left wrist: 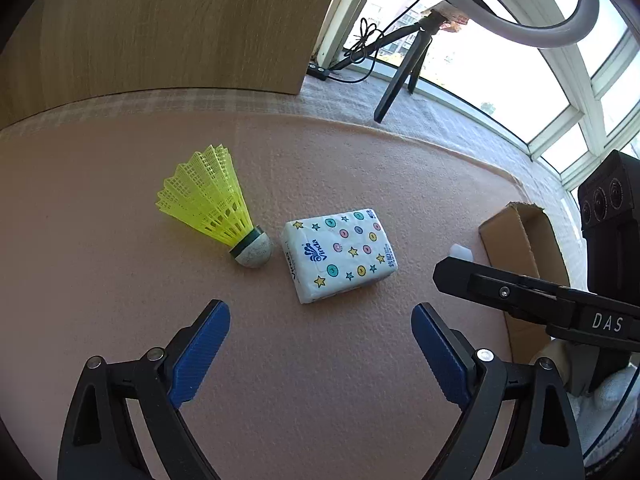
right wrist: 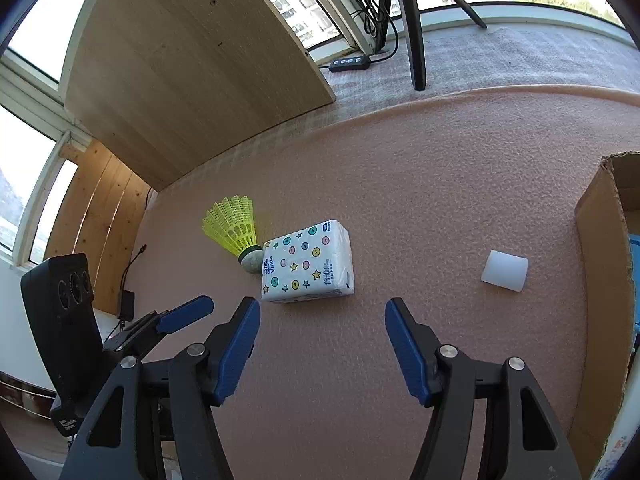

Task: Organize objects
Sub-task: 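Close the right tool on the star-printed tissue pack, then carry the tissue pack with the right tool over the box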

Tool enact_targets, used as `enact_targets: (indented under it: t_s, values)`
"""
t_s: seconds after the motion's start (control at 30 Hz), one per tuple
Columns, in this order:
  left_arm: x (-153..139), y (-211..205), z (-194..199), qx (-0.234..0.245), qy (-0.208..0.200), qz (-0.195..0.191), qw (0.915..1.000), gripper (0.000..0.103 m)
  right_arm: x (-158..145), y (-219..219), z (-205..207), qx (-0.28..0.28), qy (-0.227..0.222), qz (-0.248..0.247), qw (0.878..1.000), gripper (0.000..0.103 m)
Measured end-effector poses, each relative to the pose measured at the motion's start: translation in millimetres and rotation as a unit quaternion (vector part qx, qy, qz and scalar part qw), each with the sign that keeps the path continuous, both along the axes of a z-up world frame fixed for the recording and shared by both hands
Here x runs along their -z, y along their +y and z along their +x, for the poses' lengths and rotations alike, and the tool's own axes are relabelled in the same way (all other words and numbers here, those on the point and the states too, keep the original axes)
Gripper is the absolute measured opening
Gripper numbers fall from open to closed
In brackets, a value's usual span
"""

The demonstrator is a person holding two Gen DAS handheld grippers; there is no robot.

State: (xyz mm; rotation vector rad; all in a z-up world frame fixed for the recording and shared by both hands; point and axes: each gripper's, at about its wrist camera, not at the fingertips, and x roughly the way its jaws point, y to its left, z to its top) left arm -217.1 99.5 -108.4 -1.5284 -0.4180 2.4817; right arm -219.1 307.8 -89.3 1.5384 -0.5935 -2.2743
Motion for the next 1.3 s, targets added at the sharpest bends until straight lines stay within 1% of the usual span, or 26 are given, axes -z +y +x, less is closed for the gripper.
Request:
enact_targets:
  t_s: [0.07, 0.13, 0.3, 0.4, 0.43, 0.6, 0.67, 0.73, 0.9, 1.0, 1.13, 1.3]
  values:
    - [1.8, 2.5, -4.8, 0.003, 0.003, -0.001, 1.0, 0.092, 5.3, -1.8, -8.5, -0.005, -0.007, -0.005, 1.0, 0.05]
    - [4.2, 6.1, -9.0, 0.007, 0.003, -0.003, 1.0, 0.09, 11.8, -1.7, -16.7, -0.004, -0.016, -0.013, 1.0, 0.045]
    - [9.0, 10.3, -16.0, 0.015, -0.001, 0.002, 0.9999, 0.082, 22.9, -0.8, -33.5, 0.003, -0.035, -0.034, 0.999, 0.04]
    - [11.2, 13.5, -19.3, 0.018, -0.002, 0.004, 0.9998, 0.08, 26.3, -3.2, -39.3, 0.002, -0.04, -0.032, 0.999, 0.039]
    - [11.7, 13.8, -19.4, 0.021, -0.002, 0.005, 0.9998, 0.077, 27.3, -4.5, -40.7, 0.0, -0.042, -0.03, 0.999, 0.039]
    - [14.6, 15.0, -22.3, 0.024, -0.005, 0.014, 0.9996, 0.071, 32.9, -11.6, -43.9, -0.012, -0.052, -0.029, 0.998, 0.032]
    - [16.8, 15.4, -22.7, 0.03, -0.006, 0.02, 0.9993, 0.065, 35.3, -13.1, -44.2, -0.014, -0.056, -0.031, 0.998, 0.027]
    - [15.6, 16.8, -20.3, 0.035, -0.005, 0.015, 0.9993, 0.064, 37.3, -13.9, -44.0, -0.017, -0.06, -0.036, 0.997, 0.023]
    - [12.1, 17.7, -16.8, 0.04, -0.001, 0.014, 0.9991, 0.064, 36.3, -15.0, -40.5, -0.015, -0.062, -0.034, 0.997, 0.023]
    - [5.0, 20.1, -12.2, 0.045, 0.007, 0.012, 0.9989, 0.063, 30.7, -13.6, -35.7, -0.015, -0.054, -0.037, 0.998, 0.023]
    - [-9.9, 26.4, -2.7, 0.052, 0.023, 0.014, 0.9983, 0.063, 18.8, -9.6, -25.6, -0.009, -0.039, -0.041, 0.998, 0.023]
    - [-33.3, 48.3, 11.7, 0.077, 0.052, 0.01, 0.9956, 0.063, -0.8, 5.2, -6.5, 0.004, -0.02, -0.046, 0.999, 0.023]
